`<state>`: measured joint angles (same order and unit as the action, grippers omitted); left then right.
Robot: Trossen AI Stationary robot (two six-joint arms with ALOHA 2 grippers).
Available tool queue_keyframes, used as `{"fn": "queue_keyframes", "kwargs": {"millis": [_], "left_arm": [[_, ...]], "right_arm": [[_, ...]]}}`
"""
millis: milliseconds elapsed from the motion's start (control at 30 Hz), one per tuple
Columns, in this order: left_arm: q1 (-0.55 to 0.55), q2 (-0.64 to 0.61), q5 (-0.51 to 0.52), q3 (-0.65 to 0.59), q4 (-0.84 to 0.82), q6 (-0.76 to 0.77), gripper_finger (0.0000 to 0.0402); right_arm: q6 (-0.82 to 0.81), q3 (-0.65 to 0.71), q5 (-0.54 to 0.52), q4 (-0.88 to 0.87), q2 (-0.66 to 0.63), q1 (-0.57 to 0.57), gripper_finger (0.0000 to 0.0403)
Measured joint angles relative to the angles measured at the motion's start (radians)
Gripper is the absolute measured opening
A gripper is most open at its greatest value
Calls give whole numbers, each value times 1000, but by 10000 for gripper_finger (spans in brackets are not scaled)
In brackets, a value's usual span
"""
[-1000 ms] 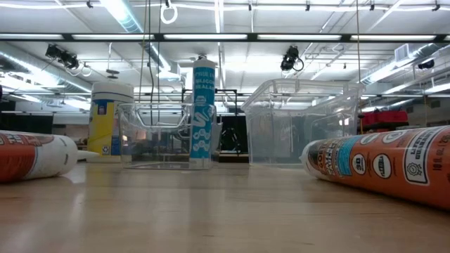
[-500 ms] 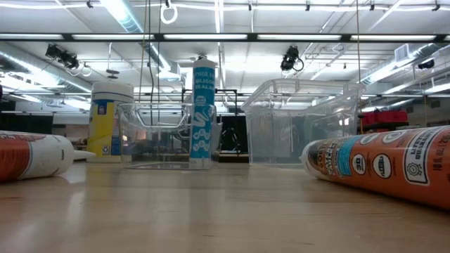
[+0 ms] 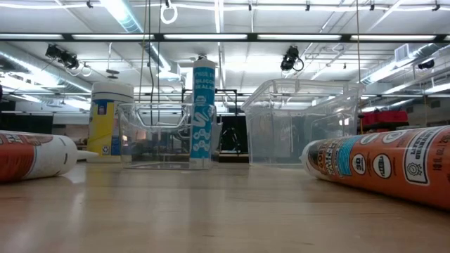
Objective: Pick & place silicon tubes, Sealant and Lysol wipes
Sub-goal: Put the blue sealant into the left transparent bin
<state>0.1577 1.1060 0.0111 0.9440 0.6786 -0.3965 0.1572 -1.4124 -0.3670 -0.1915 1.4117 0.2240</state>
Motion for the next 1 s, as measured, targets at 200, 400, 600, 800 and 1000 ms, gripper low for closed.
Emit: {"fn": "queue_keyframes", "kwargs": {"millis": [200,400,600,800,1000], "left_arm": [[2,0,66,0,-28,-19,222],[-3,0,103,0,-45,-28,222],[-2,-6,175,0,-74,-42,222],[-3,-7,204,0,-73,-60,222],[-4,-9,247,0,-75,-71,222]], "right_arm": [[-22,0,-6,-64,0,-10,297],[-19,0,-22,-88,0,-11,279],[-31,0,-42,-147,0,-12,278],[-21,0,-91,-149,0,-24,279],[-20,0,-95,-201,-4,-42,279]]}}
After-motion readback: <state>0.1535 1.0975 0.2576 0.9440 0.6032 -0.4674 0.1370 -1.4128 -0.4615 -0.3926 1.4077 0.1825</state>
